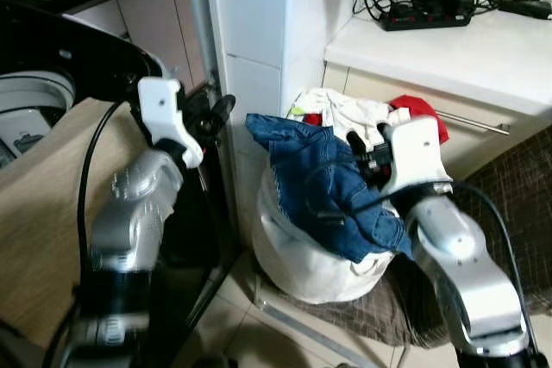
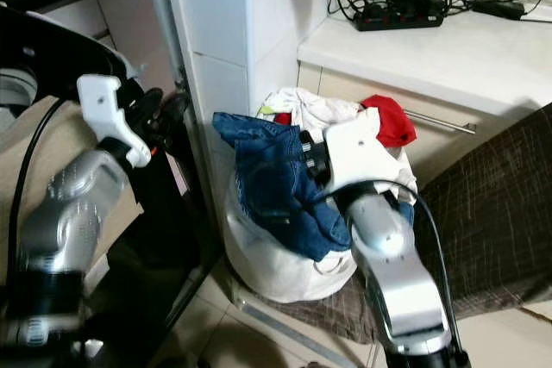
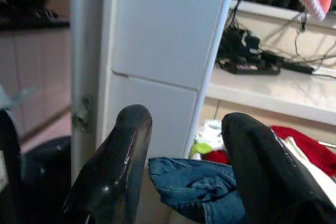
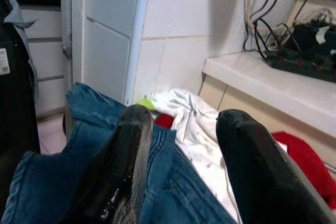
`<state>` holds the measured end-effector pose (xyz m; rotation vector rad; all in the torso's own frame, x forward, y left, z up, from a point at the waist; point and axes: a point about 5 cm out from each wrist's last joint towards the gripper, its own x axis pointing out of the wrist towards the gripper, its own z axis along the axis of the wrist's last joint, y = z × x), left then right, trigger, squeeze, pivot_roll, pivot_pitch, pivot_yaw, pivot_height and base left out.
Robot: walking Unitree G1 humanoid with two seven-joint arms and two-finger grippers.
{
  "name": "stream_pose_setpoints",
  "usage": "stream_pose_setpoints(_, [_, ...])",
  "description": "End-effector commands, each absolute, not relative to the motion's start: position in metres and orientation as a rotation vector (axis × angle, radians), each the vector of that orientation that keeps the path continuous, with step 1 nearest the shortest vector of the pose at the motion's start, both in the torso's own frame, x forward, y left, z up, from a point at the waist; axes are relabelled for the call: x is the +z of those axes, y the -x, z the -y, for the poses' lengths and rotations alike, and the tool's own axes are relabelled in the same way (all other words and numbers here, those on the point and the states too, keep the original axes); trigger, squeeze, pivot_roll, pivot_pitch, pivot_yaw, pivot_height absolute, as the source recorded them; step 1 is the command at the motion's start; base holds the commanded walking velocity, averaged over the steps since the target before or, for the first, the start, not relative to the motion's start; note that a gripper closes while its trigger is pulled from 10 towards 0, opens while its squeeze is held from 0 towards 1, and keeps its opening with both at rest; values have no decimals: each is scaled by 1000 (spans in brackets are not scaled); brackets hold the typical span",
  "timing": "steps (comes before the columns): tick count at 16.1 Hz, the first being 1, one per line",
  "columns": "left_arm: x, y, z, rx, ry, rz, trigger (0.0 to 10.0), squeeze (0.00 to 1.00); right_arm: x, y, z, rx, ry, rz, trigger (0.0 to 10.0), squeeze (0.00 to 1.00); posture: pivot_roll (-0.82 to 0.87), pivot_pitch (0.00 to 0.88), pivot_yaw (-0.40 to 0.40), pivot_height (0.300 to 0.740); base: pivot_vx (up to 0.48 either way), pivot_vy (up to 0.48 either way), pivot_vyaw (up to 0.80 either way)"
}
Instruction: Clothes washing
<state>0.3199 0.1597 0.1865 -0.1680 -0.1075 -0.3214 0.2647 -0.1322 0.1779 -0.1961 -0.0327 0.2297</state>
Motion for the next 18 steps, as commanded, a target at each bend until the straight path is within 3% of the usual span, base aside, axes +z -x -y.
stream_pose_setpoints(1, [183, -310, -152, -328, 132, 108, 10000, 0, 180, -259, 138, 209, 152, 52, 10000, 0, -83, 0, 23, 740, 0, 0, 0])
stream_pose_setpoints(4, [171, -290, -136, -386, -17, 62, 10000, 0, 175, -253, 140, 229, 119, 44, 10000, 0, -83, 0, 23, 740, 0, 0, 267])
stream_pose_setpoints(12, [172, -285, -125, -381, -26, 57, 10000, 0, 174, -250, 137, 270, 91, 83, 10000, 0, -80, 0, 24, 740, 67, 0, 767])
stream_pose_setpoints(18, [171, -288, -125, -366, -12, 37, 10000, 0, 173, -245, 140, 253, 46, 85, 10000, 0, -92, 0, 41, 740, 348, 0, 0])
